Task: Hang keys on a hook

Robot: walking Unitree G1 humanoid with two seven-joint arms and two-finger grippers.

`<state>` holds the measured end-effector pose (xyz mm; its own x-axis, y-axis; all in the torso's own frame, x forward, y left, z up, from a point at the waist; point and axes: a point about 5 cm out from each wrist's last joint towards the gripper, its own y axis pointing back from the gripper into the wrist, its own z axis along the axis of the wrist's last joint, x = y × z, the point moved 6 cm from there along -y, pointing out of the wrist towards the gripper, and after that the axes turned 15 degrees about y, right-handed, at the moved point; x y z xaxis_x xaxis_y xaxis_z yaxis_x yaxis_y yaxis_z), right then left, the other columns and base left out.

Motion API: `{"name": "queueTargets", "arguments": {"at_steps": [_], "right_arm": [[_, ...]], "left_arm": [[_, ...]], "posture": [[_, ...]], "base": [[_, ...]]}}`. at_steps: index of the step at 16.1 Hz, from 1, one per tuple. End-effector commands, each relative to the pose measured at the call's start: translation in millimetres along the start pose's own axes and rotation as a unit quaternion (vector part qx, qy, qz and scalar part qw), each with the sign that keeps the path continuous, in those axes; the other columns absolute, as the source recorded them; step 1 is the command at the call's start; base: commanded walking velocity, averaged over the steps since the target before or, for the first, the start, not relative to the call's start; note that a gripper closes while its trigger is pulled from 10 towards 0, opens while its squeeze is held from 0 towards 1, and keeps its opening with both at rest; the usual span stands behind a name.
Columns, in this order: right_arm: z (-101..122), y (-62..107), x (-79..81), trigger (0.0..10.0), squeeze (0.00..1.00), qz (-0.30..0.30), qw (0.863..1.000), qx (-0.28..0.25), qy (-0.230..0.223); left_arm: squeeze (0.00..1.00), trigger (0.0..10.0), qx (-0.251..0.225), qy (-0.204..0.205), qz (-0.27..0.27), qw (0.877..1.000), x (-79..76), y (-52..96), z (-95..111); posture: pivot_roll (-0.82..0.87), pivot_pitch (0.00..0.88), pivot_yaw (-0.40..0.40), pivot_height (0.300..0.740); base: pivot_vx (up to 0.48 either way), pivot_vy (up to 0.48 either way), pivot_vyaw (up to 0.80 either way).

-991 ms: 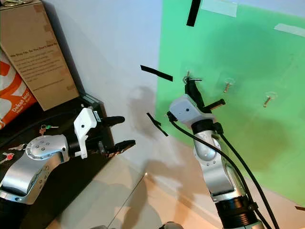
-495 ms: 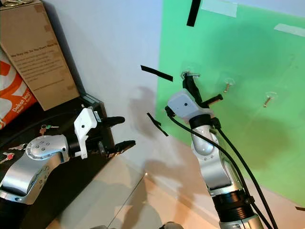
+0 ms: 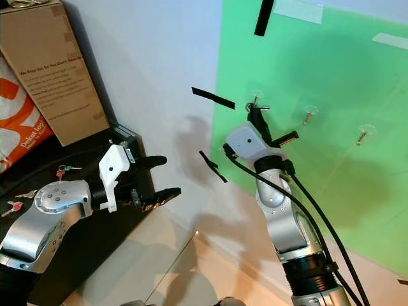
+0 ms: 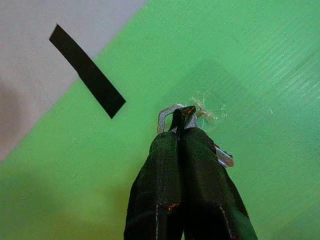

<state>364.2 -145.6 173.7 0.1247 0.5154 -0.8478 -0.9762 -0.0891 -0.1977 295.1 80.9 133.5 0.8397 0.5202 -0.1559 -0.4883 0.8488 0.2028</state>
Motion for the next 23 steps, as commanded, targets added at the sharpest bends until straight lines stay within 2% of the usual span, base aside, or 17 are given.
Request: {"name": "queueTargets", "arguments": {"at_steps": [1, 8, 11, 15, 17, 19, 23], "right_arm": [[-3.8, -4.5, -9.3, 10.0, 0.0, -0.015, 1.0, 0.009, 0.003], [-14.5, -3.1, -13.1, 10.0, 0.0, -0.023, 0.999, 0.032, 0.006], [-12.1, -3.4, -12.5, 10.0, 0.0, -0.022, 0.999, 0.028, 0.001], [-12.5, -4.2, -2.3, 10.0, 0.0, 0.002, 0.999, 0.034, 0.002], [-20.3, -1.9, 11.7, 10.0, 0.0, 0.034, 0.998, 0.051, 0.005], [-22.3, -0.2, 18.2, 10.0, 0.0, 0.048, 0.997, 0.057, 0.001], [-23.1, 0.0, 20.8, 10.0, 0.0, 0.052, 0.997, 0.063, -0.009]], "left_arm": [[0.0, 10.0, 0.007, -0.012, -0.004, 1.0, -0.5, -1.9, 2.9], [0.0, 10.0, 0.007, -0.012, -0.005, 1.0, 0.3, -1.9, 2.9], [0.0, 10.0, 0.008, -0.012, -0.005, 1.0, 0.5, -1.4, 2.6], [0.0, 10.0, 0.01, -0.013, -0.006, 1.0, 0.6, -0.9, 2.3], [0.0, 10.0, 0.011, -0.012, -0.005, 1.0, 0.9, -0.7, 2.1], [0.0, 10.0, 0.012, -0.013, -0.005, 1.0, 1.0, -0.4, 1.9], [0.0, 10.0, 0.013, -0.015, -0.007, 1.0, 0.9, -0.5, 1.7]], "posture": [[-0.03, 0.0, 0.006, 0.74], [-0.03, 0.0, 0.008, 0.74], [-0.03, 0.0, 0.01, 0.74], [-0.03, 0.0, 0.01, 0.74], [-0.03, 0.0, 0.009, 0.74], [-0.03, 0.0, 0.01, 0.74], [-0.03, 0.0, 0.014, 0.74]], "base": [[0.0, 0.0, 0.0], [0.0, 0.0, 0.0], [0.0, 0.0, 0.0], [0.0, 0.0, 0.0], [0.0, 0.0, 0.0], [0.0, 0.0, 0.0], [0.0, 0.0, 0.0]]}}
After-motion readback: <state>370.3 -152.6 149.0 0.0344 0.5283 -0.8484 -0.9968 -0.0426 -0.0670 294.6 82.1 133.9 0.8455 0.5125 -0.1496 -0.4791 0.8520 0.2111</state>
